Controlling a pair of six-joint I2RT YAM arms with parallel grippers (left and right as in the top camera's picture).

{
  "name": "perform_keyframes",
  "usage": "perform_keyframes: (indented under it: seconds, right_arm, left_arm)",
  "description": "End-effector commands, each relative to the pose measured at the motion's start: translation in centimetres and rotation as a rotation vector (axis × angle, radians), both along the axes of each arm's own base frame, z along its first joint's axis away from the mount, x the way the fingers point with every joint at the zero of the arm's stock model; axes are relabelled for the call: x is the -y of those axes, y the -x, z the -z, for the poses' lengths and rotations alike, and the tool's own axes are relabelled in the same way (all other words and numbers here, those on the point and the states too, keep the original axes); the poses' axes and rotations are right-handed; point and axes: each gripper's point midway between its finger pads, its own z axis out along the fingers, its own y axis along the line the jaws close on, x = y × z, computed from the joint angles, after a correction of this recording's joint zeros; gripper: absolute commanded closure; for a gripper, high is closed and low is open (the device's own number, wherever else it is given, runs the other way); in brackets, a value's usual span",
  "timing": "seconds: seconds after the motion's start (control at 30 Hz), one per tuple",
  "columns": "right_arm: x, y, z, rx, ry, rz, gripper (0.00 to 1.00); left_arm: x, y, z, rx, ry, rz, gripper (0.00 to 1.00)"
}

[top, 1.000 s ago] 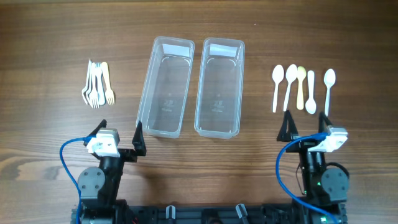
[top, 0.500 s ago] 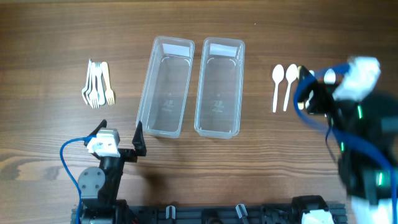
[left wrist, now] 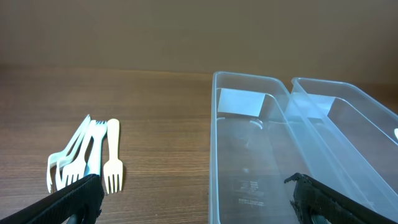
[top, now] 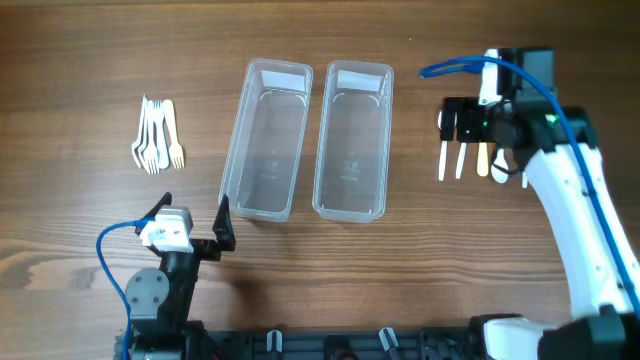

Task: Pack container
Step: 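Move the right gripper over the spoons and lower onto a white spoon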

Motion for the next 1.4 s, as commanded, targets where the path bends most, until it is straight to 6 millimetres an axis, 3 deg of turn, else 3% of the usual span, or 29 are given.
perform_keyframes:
  seconds: [0.0,0.1,0.17,0.2,0.27,0.5,0.7,0.77,0.97,1.03,1.17,1.37]
  right_arm:
    - [-0.3,-1.0,2.1,-0.06,-0.006,-0.019,0.08]
    - [-0.3,-1.2,4.1,-0.113,-0.004,-0.018,0.36]
    - [-0.4,-1.3,5.5,-0.151,-0.009,-0.021,0.39]
    - [-0.6,-1.3,6.3,-0.171,-0.015,-0.024,0.34]
    - [-0.8,-1.2,7.6,-0.208,-0.037,-0.007,0.0]
    - [-1.4,-1.4,11.2,-0.289,-0.077,0.011,0.0]
    - [-1.4,-1.8,11.9,-0.292,-0.086,0.044,0.01]
    - [-1.3,-1.9,11.8,-0.285,-0.086,0.064,0.07]
    - [-1.3,-2.6,11.7,-0.259,-0.089,0.066,0.43]
    - [-1.0,-2.8,11.6,-0.25,-0.08,0.092,0.49]
    - [0.3,-3.1,12.0,-0.224,-0.023,0.142,0.51]
    - [0.3,-3.2,13.1,-0.2,-0.025,0.137,0.51]
  left_arm:
    - [0.1,0.0,0.1,0.006,-0.018,0.009,0.0]
    - [0.1,0.0,0.1,0.006,-0.018,0.009,0.0]
    - [0.1,0.0,0.1,0.006,-0.018,0.009,0.0]
    - [0.1,0.0,0.1,0.006,-0.018,0.009,0.0]
    - [0.1,0.0,0.1,0.006,-0.018,0.009,0.0]
    - [0.1,0.0,0.1,0.006,-0.018,0.009,0.0]
    - [0.1,0.0,0.1,0.006,-0.018,0.009,0.0]
    - [0.1,0.0,0.1,0.006,-0.018,0.009,0.0]
    - [0.1,0.0,0.1,0.006,-0.018,0.008,0.0]
    - [0.1,0.0,0.1,0.006,-0.018,0.008,0.0]
    - [0.1,0.0,0.1,0.006,-0.018,0.009,0.0]
    - [0.1,0.0,0.1,0.006,-0.018,0.009,0.0]
